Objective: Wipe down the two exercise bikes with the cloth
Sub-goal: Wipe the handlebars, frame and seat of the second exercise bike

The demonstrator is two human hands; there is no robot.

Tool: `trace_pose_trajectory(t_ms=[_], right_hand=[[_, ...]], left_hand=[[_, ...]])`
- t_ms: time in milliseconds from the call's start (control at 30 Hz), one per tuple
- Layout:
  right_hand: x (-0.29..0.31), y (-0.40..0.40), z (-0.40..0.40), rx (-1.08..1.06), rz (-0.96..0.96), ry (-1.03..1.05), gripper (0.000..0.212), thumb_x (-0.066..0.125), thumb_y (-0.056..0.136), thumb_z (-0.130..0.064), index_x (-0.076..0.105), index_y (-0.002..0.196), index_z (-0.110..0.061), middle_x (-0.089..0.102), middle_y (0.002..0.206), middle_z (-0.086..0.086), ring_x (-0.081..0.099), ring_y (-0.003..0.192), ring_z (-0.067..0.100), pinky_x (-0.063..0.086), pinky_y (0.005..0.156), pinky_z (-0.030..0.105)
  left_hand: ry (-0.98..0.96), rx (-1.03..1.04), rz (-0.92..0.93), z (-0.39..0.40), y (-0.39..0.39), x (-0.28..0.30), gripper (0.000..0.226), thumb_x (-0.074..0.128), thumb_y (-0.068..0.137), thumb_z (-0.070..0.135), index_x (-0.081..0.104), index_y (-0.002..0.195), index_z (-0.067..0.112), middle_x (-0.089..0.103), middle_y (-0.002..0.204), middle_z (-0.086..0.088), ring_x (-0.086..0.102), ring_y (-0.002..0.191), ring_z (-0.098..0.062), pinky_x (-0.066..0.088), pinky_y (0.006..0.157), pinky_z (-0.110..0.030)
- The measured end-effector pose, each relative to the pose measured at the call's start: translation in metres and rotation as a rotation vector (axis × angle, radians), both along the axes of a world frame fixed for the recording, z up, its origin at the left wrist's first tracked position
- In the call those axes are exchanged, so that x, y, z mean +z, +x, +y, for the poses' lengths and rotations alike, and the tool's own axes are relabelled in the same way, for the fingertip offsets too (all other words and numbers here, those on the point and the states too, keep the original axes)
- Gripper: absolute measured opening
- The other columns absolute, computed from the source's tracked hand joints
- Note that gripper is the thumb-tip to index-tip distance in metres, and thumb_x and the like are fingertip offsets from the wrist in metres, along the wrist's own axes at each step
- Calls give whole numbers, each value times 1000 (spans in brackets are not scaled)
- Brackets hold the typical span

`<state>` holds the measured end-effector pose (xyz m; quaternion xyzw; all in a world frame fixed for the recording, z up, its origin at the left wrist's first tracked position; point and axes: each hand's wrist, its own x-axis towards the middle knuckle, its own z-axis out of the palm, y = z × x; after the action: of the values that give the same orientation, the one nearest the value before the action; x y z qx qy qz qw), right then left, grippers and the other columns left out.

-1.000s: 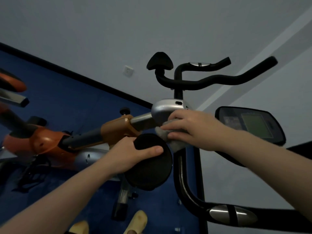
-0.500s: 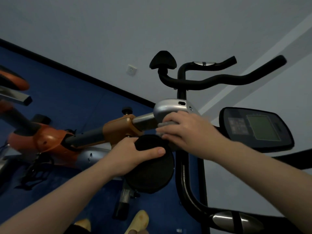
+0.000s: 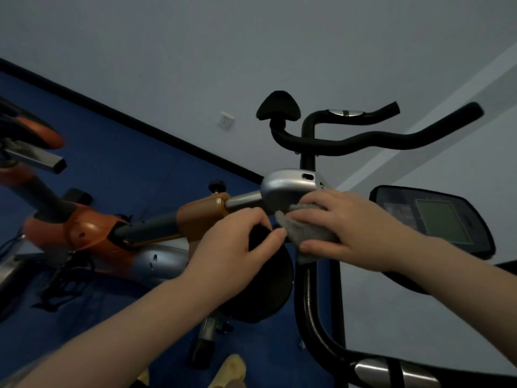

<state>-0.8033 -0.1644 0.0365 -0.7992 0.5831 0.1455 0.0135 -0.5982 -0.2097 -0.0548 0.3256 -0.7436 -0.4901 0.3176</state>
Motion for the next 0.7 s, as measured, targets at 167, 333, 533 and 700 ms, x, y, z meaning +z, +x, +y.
trace_pose_trajectory(t_ms=[167,333,533,700], right_hand=[[-24,23,-16,40,-17,0,47,33,92,-54,58,123,-28,54,121,-2,54,105,19,49,85,42],[-4,5,-11,27,-11,-6,53,23,94,-54,59,126,-32,56,120,-6,57,100,12,51,69,31],[-26,25,-18,31,-100,-97,44,34,95,-47,68,112,-26,61,107,-2,60,94,19,53,64,43],[-7,3,-14,-37,-83,-67,53,26,93,-56,69,112,-30,60,108,-7,60,92,15,52,67,41]], left_hand=[[-16,10,1,1,-4,-3,22,48,88,49,53,75,32,51,65,11,50,61,2,31,52,-16],[25,4,37,0,-4,-7,23,52,90,47,56,75,30,55,65,16,47,51,0,34,48,-15],[44,30,67,0,-3,-8,22,53,85,52,59,76,33,58,71,12,55,65,-4,40,53,-21],[53,32,75,1,-3,-8,26,53,84,53,58,76,29,59,69,6,56,65,-7,44,57,-29]])
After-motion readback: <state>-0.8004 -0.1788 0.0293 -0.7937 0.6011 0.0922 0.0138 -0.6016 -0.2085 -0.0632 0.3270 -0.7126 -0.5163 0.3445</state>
